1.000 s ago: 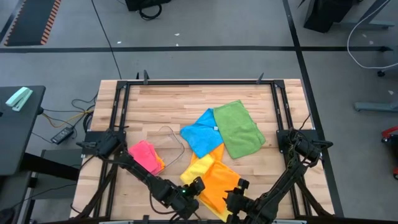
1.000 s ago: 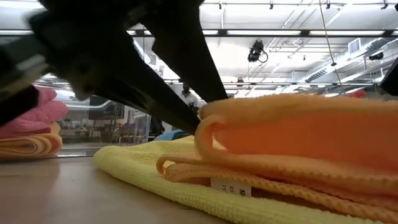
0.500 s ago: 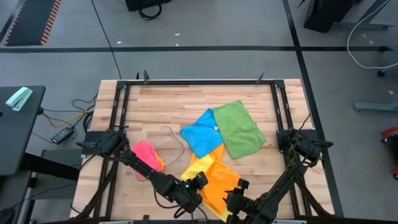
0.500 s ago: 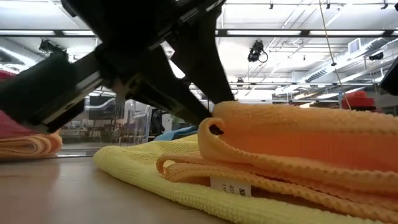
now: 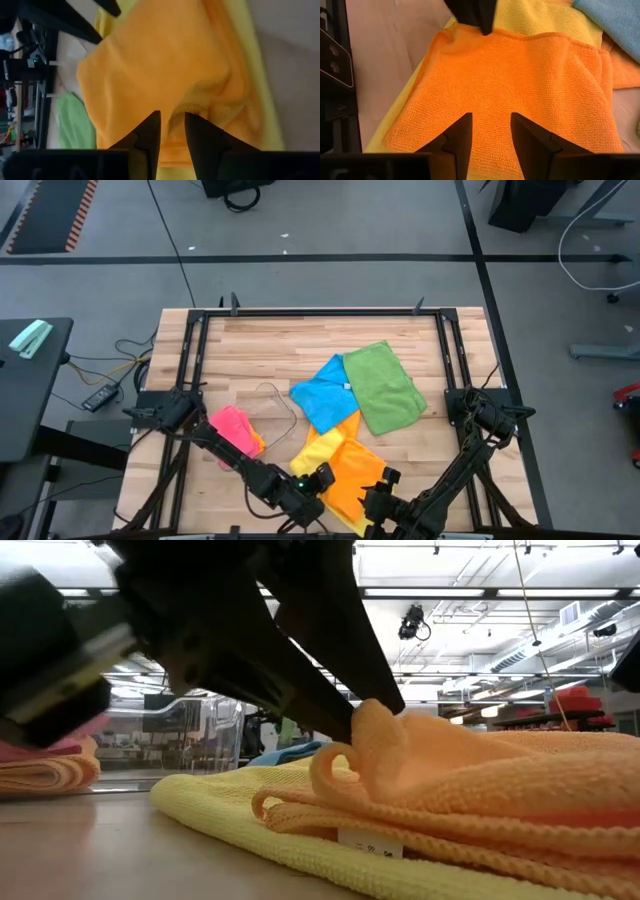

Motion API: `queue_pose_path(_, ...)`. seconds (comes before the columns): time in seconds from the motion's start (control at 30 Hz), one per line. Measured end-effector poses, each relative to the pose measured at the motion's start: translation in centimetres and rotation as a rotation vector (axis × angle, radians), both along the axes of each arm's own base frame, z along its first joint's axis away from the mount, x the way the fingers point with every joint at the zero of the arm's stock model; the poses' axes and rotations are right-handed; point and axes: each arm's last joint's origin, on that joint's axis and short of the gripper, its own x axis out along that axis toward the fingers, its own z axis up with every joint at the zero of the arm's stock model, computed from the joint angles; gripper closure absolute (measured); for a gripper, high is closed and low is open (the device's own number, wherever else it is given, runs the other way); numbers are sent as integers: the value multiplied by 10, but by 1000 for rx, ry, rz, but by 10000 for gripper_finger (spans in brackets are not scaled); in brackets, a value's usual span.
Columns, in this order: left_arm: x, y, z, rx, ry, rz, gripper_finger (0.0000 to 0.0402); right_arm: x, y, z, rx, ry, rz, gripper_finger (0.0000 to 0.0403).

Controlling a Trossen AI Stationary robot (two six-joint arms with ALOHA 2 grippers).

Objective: Fold microfiber towels
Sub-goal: Fold the right orange microfiber cloth and put it into the transparent bin

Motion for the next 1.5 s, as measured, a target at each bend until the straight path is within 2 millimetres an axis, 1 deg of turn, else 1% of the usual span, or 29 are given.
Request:
queue_pose_path(0.23,1,-2,0,-97,14,-7,327,0,0,0,-4,-11,-1,261)
queue_pose_path(0.47,1,-2,0,-98,36,-48,357,0,0,0,-4,-11,-1,261)
queue_pose_path(0.6,4,5,-2,-139,49,18,390,0,0,0,-3,-12,-1,261)
queue_pose_path(0.7,4,10,-3,-198,59,103,392,1,1,0,1,-16,-1,261)
queue_pose_path(0.83,5,18,0,-315,72,249,395,2,1,1,12,-24,-4,261)
queue_pose_path(0.97,6,26,20,-559,107,345,392,3,0,1,15,-26,-6,260)
queue_pose_path(1.03,6,28,26,-670,155,363,386,3,0,1,16,-27,-7,261)
queue_pose_path(1.07,6,28,26,-691,180,371,385,3,0,1,16,-27,-7,260)
queue_pose_path(1.33,-3,28,21,-663,258,414,393,3,1,1,17,-27,-7,261)
queue_pose_path(1.43,-6,26,19,-602,269,369,379,4,1,1,19,-28,-7,261)
queue_pose_path(1.5,-5,24,15,-557,249,348,366,4,1,1,22,-31,-7,261)
